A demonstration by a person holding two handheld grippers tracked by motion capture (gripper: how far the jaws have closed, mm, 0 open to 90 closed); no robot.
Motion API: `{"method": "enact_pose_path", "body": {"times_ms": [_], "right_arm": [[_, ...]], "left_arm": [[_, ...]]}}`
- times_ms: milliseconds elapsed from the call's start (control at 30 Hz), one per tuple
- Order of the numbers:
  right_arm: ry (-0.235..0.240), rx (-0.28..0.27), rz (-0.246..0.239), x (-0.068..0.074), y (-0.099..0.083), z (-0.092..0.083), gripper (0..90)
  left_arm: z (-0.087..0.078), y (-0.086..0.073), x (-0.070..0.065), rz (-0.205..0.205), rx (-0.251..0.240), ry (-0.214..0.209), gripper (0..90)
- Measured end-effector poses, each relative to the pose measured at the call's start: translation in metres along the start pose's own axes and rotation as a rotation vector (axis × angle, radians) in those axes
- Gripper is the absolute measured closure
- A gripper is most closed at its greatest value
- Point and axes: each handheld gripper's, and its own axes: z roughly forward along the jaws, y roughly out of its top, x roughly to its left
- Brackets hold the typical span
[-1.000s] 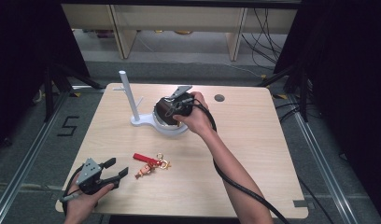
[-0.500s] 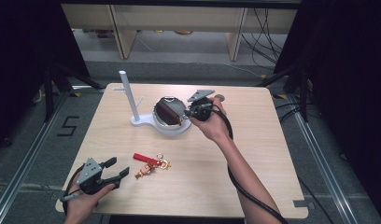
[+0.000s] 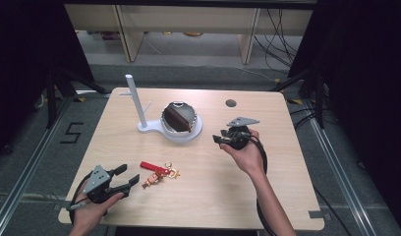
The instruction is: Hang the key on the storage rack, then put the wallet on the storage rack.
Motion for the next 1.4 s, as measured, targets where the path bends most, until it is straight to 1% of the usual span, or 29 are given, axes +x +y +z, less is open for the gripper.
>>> {"method": "enact_pose_path", "body": {"times_ms": [67, 100, 133, 200, 233, 267, 300, 333, 367, 400, 433, 467, 500, 567, 600, 667, 700, 800, 900, 967, 1000, 1067, 1100, 1167, 1200, 1233, 1267, 1333, 1400], "right_arm": [[-0.003, -0.004, -0.007, -0.002, -0.009, -0.006, 61.7], [0.009, -0.005, -0.009, -0.003, -0.012, -0.009, 63.1], [-0.001, -0.009, -0.009, -0.004, -0.014, -0.011, 63.8], [-0.020, -0.016, -0.009, -0.005, -0.020, -0.018, 64.9], [-0.018, -0.016, 0.015, -0.004, -0.023, -0.020, 65.0], [-0.025, -0.018, -0.004, -0.007, -0.025, -0.022, 65.7], [-0.003, -0.029, 0.016, -0.008, -0.028, -0.022, 65.6], [-0.010, -0.029, 0.038, -0.007, -0.031, -0.023, 65.6], [-0.008, -0.025, 0.024, -0.010, -0.033, -0.024, 65.4], [-0.002, -0.016, 0.035, -0.010, -0.036, -0.025, 65.2], [-0.016, -0.011, 0.059, -0.008, -0.038, -0.026, 65.4], [-0.021, -0.001, 0.039, -0.010, -0.040, -0.026, 65.9], [-0.009, 0.005, 0.065, -0.008, -0.041, -0.025, 66.0], [-0.014, 0.040, 0.052, -0.008, -0.042, -0.026, 66.4], [-0.011, 0.035, 0.035, -0.010, -0.043, -0.026, 66.5], [-0.017, 0.050, 0.032, -0.009, -0.044, -0.027, 66.4], [-0.028, 0.057, 0.003, -0.012, -0.043, -0.028, 66.3], [-0.037, 0.069, 0.012, -0.013, -0.045, -0.029, 65.5], [-0.036, 0.058, 0.013, -0.014, -0.046, -0.029, 63.6], [-0.044, 0.076, 0.018, -0.014, -0.046, -0.031, 62.6], [-0.049, 0.081, 0.001, -0.016, -0.046, -0.032, 62.3], [-0.058, 0.083, 0.030, -0.015, -0.046, -0.035, 61.9], [-0.057, 0.079, 0.042, -0.015, -0.046, -0.036, 61.7], [-0.072, 0.082, 0.035, -0.016, -0.046, -0.040, 61.5], [-0.067, 0.081, 0.039, -0.015, -0.045, -0.041, 61.4], [-0.083, 0.078, 0.037, -0.016, -0.045, -0.043, 61.4], [-0.081, 0.066, 0.045, -0.015, -0.045, -0.043, 61.2], [-0.074, 0.067, 0.045, -0.016, -0.045, -0.044, 61.1], [-0.069, 0.068, 0.041, -0.016, -0.044, -0.046, 61.0]], "left_arm": [[0.001, 0.000, 0.000, 0.012, -0.001, 0.005, 37.5], [0.001, 0.001, 0.000, 0.015, 0.000, 0.009, 38.2], [0.001, 0.001, 0.000, 0.014, -0.008, 0.008, 39.1], [0.001, 0.002, -0.001, -0.003, -0.006, 0.012, 40.2], [0.001, 0.002, -0.002, -0.013, -0.005, 0.014, 40.5], [0.001, 0.003, -0.002, -0.014, -0.014, 0.010, 41.3], [0.001, 0.003, -0.002, -0.027, -0.024, -0.004, 42.4], [0.000, 0.004, -0.003, -0.035, -0.020, -0.004, 43.3], [0.001, 0.005, -0.003, -0.032, -0.036, -0.016, 43.9], [0.001, 0.005, -0.003, -0.033, -0.035, -0.020, 44.5], [0.000, 0.005, -0.004, -0.030, -0.031, -0.021, 44.7], [0.000, 0.005, -0.004, -0.028, -0.028, -0.020, 44.7], [-0.001, 0.005, -0.004, -0.023, -0.010, -0.009, 44.8], [0.000, 0.005, -0.003, -0.041, -0.004, -0.018, 45.0], [0.000, 0.004, -0.003, -0.052, -0.010, -0.023, 45.6], [0.000, 0.006, -0.002, -0.049, 0.003, -0.026, 46.1], [0.000, 0.006, -0.002, -0.053, -0.003, -0.029, 46.1], [0.001, 0.007, -0.003, -0.061, -0.004, -0.039, 46.3], [0.002, 0.011, -0.002, -0.042, 0.002, -0.041, 46.0], [0.003, 0.014, -0.002, -0.034, 0.008, -0.045, 45.8], [0.004, 0.016, -0.002, -0.032, 0.014, -0.050, 45.6], [0.007, 0.021, -0.002, -0.019, 0.028, -0.064, 45.1], [0.009, 0.024, -0.003, -0.001, 0.047, -0.073, 44.8], [0.014, 0.031, -0.004, 0.048, 0.092, -0.105, 44.3], [0.015, 0.035, -0.005, 0.074, 0.128, -0.112, 44.1], [0.019, 0.039, -0.006, 0.099, 0.163, -0.133, 44.0], [0.022, 0.042, -0.006, 0.120, 0.196, -0.158, 43.7], [0.026, 0.047, -0.006, 0.156, 0.247, -0.176, 43.1], [0.031, 0.050, -0.005, 0.167, 0.276, -0.206, 42.8]]}}
